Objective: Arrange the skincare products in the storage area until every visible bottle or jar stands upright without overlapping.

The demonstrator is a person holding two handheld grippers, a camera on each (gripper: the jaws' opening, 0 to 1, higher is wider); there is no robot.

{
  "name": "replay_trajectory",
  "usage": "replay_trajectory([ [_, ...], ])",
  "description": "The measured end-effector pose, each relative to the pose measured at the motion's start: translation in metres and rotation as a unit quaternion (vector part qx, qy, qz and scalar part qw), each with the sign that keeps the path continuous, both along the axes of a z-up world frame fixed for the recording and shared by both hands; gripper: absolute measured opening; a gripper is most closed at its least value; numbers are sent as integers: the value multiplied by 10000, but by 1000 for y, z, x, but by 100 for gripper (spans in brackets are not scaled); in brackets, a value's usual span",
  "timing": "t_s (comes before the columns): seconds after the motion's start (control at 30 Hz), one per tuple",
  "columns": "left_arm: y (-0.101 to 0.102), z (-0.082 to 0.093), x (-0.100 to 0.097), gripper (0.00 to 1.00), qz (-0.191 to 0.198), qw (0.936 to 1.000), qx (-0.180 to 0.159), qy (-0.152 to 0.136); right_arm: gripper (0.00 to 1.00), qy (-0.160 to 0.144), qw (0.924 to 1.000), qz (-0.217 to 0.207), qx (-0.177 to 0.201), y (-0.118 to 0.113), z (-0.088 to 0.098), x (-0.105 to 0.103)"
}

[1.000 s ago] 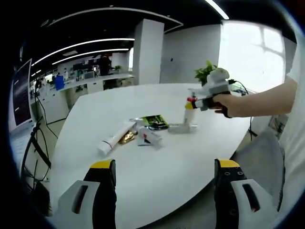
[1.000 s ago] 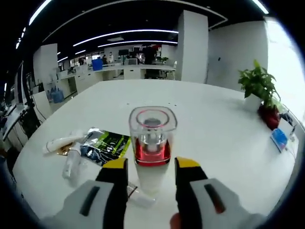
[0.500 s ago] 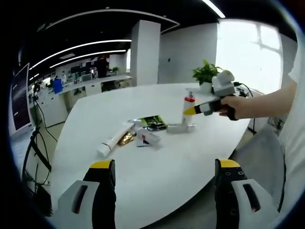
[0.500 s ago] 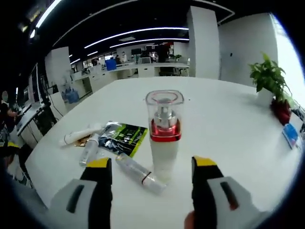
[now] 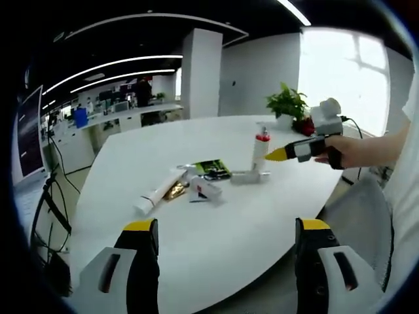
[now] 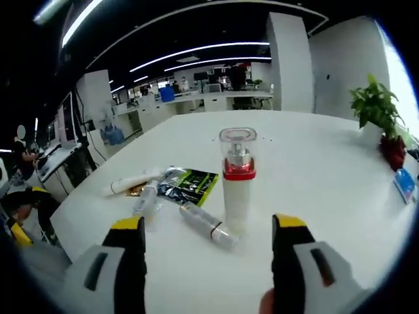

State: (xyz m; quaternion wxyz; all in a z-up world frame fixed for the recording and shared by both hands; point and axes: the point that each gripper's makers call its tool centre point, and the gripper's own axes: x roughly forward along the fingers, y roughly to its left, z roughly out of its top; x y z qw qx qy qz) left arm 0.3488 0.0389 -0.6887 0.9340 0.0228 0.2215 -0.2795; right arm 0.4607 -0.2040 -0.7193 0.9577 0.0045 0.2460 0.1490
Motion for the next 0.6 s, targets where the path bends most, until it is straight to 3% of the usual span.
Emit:
replay_trajectory([
  [0.43, 1, -1, 0, 84, -20, 10000, -12, 10, 86, -2, 9989, 436, 153, 9, 9, -41],
  [0.6, -1, 0, -1, 84, -41, 10000, -15, 4, 87, -47, 9989, 383, 259, 6, 14, -54],
])
